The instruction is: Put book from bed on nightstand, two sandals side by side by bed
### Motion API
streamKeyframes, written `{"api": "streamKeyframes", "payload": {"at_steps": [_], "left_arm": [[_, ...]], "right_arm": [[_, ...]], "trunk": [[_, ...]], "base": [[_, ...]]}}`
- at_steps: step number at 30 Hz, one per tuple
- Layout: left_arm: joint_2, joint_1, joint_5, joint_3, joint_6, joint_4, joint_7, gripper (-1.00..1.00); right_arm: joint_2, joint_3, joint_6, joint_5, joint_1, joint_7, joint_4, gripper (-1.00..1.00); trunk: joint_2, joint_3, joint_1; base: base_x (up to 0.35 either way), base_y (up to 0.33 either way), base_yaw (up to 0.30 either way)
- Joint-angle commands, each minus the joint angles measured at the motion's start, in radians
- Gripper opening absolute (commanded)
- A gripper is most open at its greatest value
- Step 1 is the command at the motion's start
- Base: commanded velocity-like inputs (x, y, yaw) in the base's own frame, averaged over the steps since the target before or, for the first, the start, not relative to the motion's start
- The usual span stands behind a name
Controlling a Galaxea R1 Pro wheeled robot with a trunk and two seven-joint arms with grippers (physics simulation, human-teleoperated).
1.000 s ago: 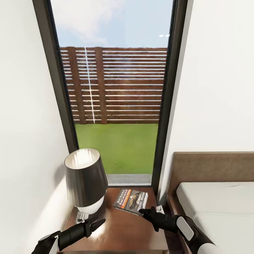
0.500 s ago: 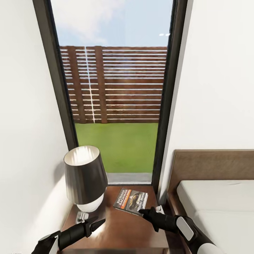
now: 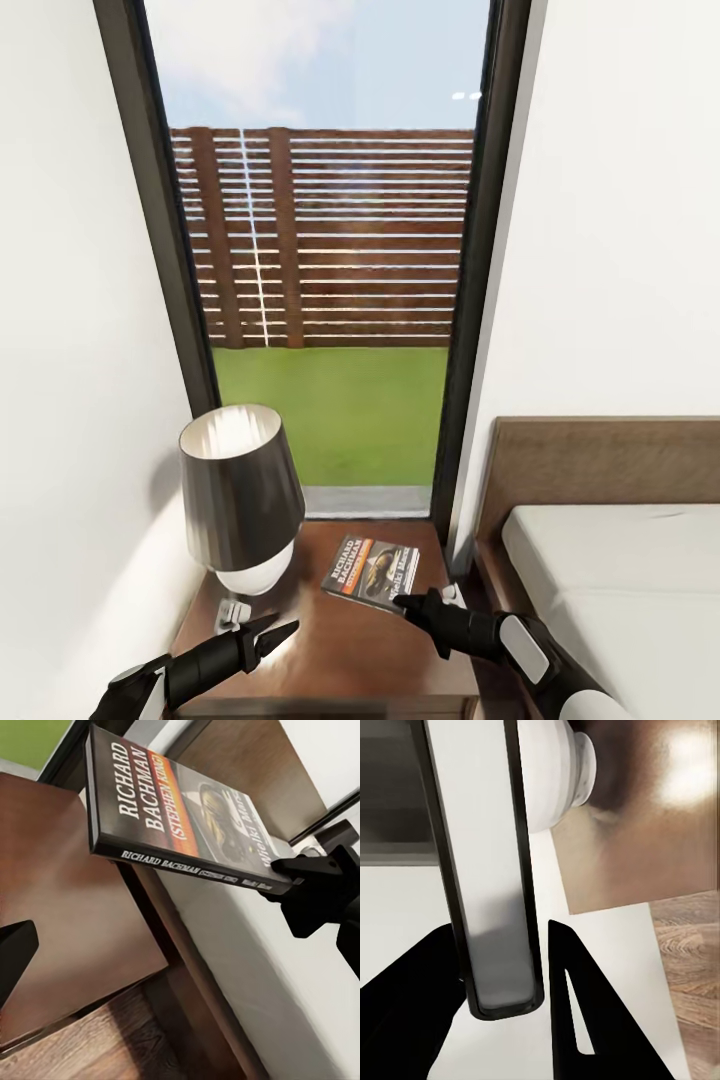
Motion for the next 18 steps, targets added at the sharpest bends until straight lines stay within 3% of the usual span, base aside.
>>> {"api": "streamKeyframes", "payload": {"at_steps": [1,18], "left_arm": [[0.000,-0.001,0.002,0.002,0.011,0.000,-0.004,1.00],[0.000,-0.001,0.002,0.001,0.011,0.000,-0.004,1.00]], "right_arm": [[0.000,-0.005,0.007,-0.001,-0.001,0.002,0.000,-1.00],[0.003,-0.003,-0.014,-0.001,-0.001,0.002,0.001,-1.00]], "trunk": [[-0.008,-0.004,0.004],[-0.127,-0.058,0.069]], "base": [[0.000,0.000,0.000],[0.000,0.000,0.000]]}}
